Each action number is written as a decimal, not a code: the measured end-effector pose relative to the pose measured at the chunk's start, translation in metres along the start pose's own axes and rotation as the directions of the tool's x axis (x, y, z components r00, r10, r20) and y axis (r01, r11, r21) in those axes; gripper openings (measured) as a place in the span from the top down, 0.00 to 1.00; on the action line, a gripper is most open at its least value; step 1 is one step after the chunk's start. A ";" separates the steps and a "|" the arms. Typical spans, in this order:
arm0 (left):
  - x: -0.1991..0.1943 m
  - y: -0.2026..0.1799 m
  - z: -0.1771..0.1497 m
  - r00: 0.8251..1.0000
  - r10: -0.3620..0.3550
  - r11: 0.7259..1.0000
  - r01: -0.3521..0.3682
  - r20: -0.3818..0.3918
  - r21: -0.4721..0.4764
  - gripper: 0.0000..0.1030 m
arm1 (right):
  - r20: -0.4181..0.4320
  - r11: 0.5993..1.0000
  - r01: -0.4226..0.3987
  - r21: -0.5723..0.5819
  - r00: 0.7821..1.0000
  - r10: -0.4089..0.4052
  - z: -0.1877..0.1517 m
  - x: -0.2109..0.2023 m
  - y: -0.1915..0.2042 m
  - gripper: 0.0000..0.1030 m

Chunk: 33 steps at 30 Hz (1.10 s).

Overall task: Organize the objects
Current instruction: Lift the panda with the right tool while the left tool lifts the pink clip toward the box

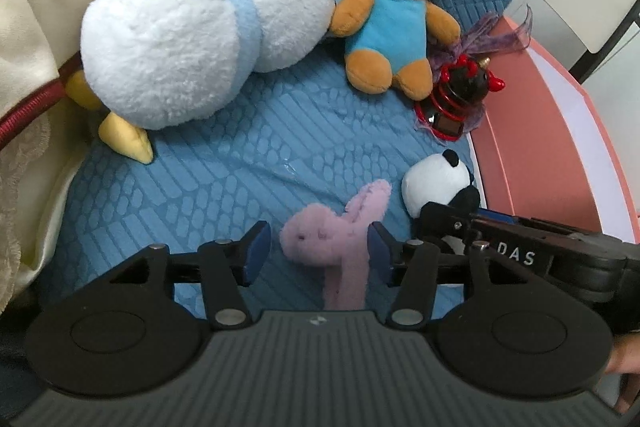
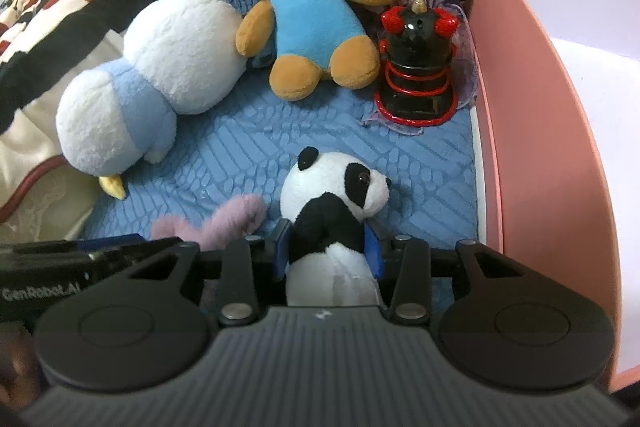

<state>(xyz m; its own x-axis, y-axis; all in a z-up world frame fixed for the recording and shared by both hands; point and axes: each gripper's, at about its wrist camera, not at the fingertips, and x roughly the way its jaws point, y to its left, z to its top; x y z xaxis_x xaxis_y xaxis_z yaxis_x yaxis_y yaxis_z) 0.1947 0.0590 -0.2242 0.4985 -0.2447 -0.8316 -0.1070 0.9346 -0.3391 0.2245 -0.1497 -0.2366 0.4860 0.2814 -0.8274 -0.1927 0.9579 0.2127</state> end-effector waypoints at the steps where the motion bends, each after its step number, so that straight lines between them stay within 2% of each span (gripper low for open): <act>1: 0.001 -0.001 0.000 1.000 -0.001 1.000 0.001 -0.004 0.004 0.42 | -0.001 1.000 0.000 0.003 1.000 0.000 -0.001 -0.001 -0.001 0.60; 7: 0.006 -0.009 -0.001 1.000 -0.009 0.999 0.010 -0.028 0.043 0.41 | -0.003 1.000 0.003 -0.016 1.000 -0.004 -0.006 -0.010 -0.001 0.60; 18: 0.023 -0.021 -0.005 0.998 0.061 0.993 -0.057 -0.032 0.104 0.42 | -0.007 1.000 0.014 -0.005 1.000 -0.014 -0.007 -0.004 -0.002 0.59; 27: 0.018 -0.024 -0.009 0.997 0.081 0.994 -0.082 0.018 0.070 0.50 | 0.009 0.999 0.019 -0.032 1.000 -0.018 -0.011 -0.006 0.002 0.60; 33: 0.005 -0.021 -0.011 0.998 0.056 0.998 -0.057 0.038 0.013 0.52 | 0.021 0.999 0.035 -0.029 0.999 -0.034 -0.013 -0.012 0.003 0.60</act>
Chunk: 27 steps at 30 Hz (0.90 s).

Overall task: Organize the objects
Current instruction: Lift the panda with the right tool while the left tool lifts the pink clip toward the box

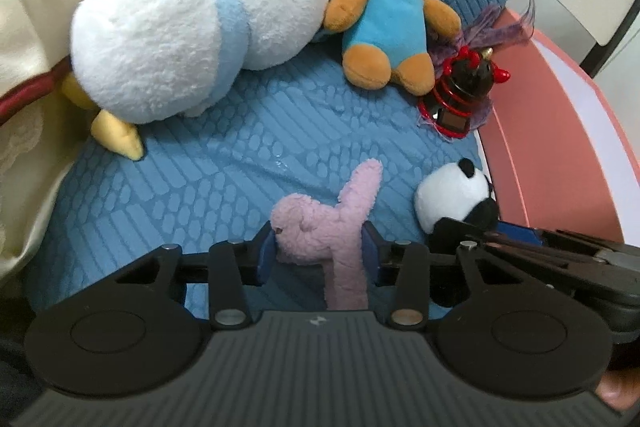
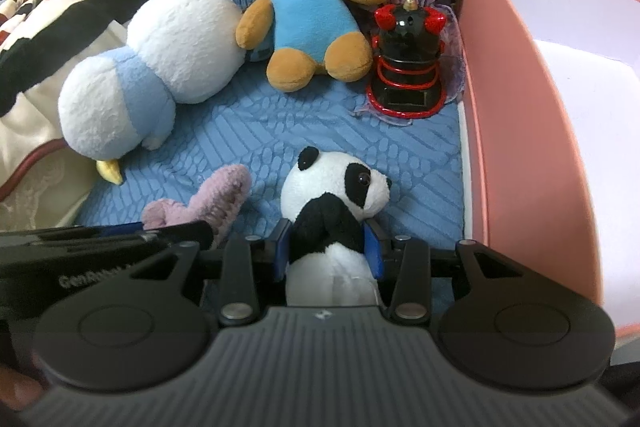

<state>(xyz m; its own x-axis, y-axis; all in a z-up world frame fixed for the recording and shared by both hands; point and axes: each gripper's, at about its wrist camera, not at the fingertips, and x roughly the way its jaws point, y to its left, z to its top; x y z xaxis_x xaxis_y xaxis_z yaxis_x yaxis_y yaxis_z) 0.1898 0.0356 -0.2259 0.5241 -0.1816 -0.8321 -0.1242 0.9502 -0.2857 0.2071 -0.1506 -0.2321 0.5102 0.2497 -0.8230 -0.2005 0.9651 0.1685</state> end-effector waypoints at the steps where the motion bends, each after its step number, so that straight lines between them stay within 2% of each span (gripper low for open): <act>1: -0.003 0.000 -0.001 1.000 -0.005 1.000 0.005 0.003 0.002 0.52 | 0.004 1.000 0.003 -0.003 1.000 -0.003 -0.001 -0.003 0.000 0.60; 6: -0.017 0.002 -0.002 0.998 -0.057 0.997 0.057 0.009 -0.058 0.52 | 0.035 0.999 0.011 -0.039 0.999 -0.010 -0.003 -0.017 0.006 0.60; 16: -0.061 -0.020 -0.008 0.998 -0.062 0.998 0.063 0.027 -0.030 0.52 | 0.050 1.000 -0.017 -0.007 0.999 0.017 -0.008 -0.063 -0.007 0.60; 27: -0.127 -0.056 0.019 0.991 -0.111 0.992 0.116 0.076 -0.058 0.52 | 0.100 0.998 -0.054 -0.012 0.993 0.055 0.023 -0.135 -0.012 0.59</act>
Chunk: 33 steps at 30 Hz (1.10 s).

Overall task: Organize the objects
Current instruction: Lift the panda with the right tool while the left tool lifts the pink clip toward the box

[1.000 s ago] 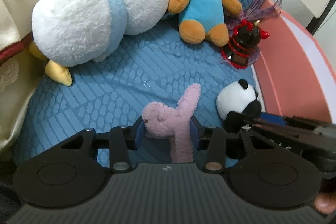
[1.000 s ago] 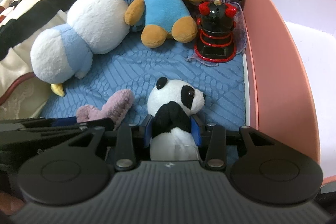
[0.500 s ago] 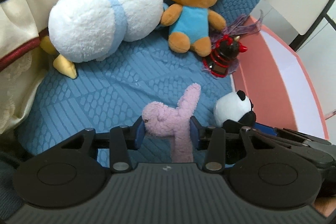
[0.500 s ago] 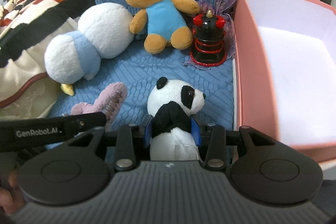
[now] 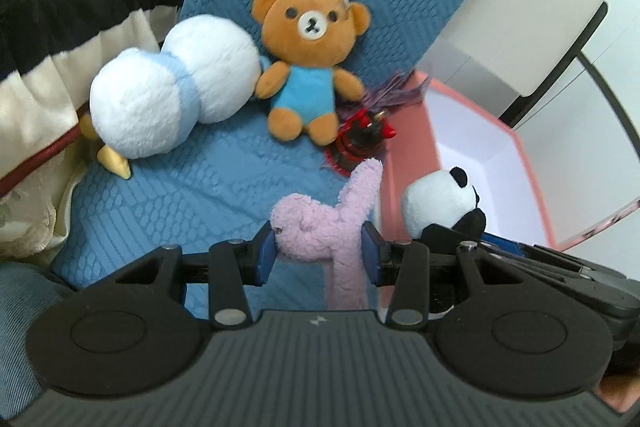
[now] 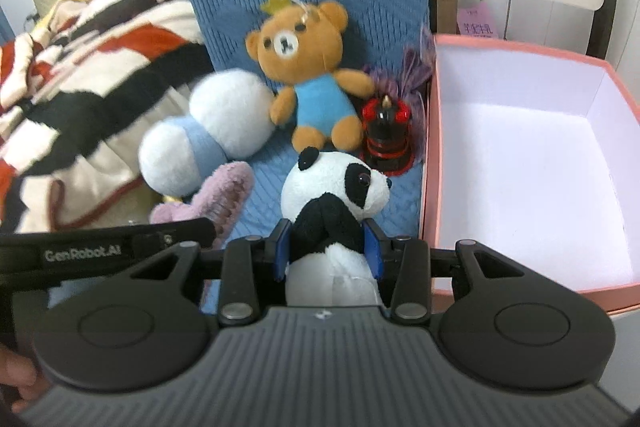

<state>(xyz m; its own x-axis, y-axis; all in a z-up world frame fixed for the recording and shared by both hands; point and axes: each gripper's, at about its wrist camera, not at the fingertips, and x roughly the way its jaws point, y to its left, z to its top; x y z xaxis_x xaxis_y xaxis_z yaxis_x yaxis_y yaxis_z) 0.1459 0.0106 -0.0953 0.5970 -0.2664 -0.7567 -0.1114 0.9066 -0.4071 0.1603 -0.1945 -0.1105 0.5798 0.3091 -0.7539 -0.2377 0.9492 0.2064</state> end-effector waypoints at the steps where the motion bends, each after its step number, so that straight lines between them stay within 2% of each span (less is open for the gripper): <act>1: -0.005 -0.005 0.003 1.000 -0.001 1.000 0.001 0.007 0.006 0.52 | 0.004 1.000 -0.004 0.008 1.000 0.004 0.004 -0.007 0.000 0.60; 8: -0.036 -0.039 0.022 0.999 -0.007 0.999 0.005 0.036 0.045 0.52 | 0.032 0.999 -0.023 0.022 0.999 0.022 0.021 -0.038 0.001 0.59; 14: -0.045 -0.065 0.039 0.999 -0.006 0.998 0.003 0.045 0.059 0.52 | 0.054 0.999 -0.028 0.032 0.998 0.027 0.037 -0.056 -0.011 0.59; 20: -0.042 -0.097 0.048 0.998 -0.031 0.997 0.027 0.048 0.079 0.52 | 0.094 1.000 -0.004 0.015 0.996 0.002 0.055 -0.076 -0.028 0.59; 33: -0.023 -0.179 0.066 0.993 -0.103 0.981 0.093 0.051 0.173 0.52 | 0.140 0.997 0.044 0.057 0.989 -0.052 0.078 -0.101 -0.084 0.59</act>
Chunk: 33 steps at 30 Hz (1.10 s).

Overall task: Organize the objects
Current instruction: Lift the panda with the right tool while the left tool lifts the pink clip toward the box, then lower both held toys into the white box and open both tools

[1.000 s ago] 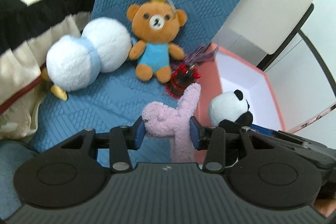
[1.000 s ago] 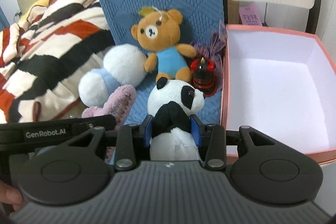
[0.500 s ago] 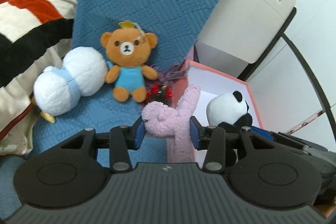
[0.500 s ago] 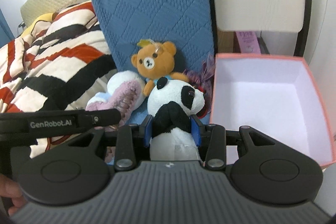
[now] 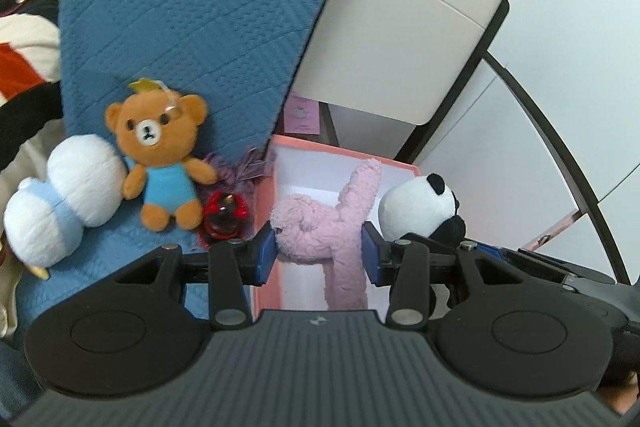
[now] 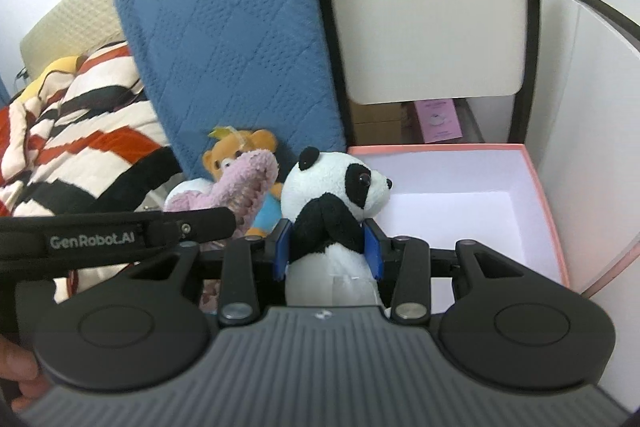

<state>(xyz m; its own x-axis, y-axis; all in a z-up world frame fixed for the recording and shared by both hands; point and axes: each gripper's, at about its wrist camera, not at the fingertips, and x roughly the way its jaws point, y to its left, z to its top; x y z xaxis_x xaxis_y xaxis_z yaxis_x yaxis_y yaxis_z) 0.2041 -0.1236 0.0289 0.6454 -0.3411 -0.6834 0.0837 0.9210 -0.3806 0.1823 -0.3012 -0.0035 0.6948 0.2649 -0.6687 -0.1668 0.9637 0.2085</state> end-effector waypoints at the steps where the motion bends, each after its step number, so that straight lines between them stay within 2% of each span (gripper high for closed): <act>1: 0.004 -0.004 0.001 1.000 -0.005 1.000 0.005 -0.004 0.004 0.52 | -0.002 1.000 0.002 0.006 1.000 -0.002 0.001 0.001 -0.005 0.59; 8: 0.041 -0.026 0.000 0.999 -0.022 0.999 0.024 -0.040 0.034 0.52 | -0.014 0.999 0.026 0.047 1.000 -0.025 0.004 0.012 -0.043 0.59; 17: 0.114 -0.046 -0.005 0.990 -0.031 0.999 0.037 -0.136 0.039 0.52 | -0.094 0.991 0.081 0.104 0.993 -0.071 -0.010 0.050 -0.098 0.59; 22: 0.157 -0.054 -0.010 0.980 -0.038 0.998 0.046 -0.196 0.037 0.52 | -0.161 0.982 0.089 0.169 0.985 -0.061 -0.020 0.077 -0.129 0.59; 29: 0.209 -0.054 -0.020 0.959 -0.035 0.998 0.046 -0.280 0.033 0.52 | -0.264 0.973 0.128 0.194 0.962 -0.074 -0.040 0.111 -0.162 0.59; 33: 0.228 -0.053 -0.028 0.947 -0.024 0.998 0.039 -0.319 0.039 0.52 | -0.290 0.970 0.154 0.189 0.952 -0.095 -0.047 0.122 -0.175 0.59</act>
<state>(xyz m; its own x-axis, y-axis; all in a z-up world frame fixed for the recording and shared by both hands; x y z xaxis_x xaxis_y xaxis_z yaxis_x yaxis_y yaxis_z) 0.3258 -0.2559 -0.1245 0.3671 -0.4057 -0.8370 0.1383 0.9137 -0.3822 0.2634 -0.4361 -0.1556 0.4745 0.1707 -0.8635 0.0776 0.9691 0.2342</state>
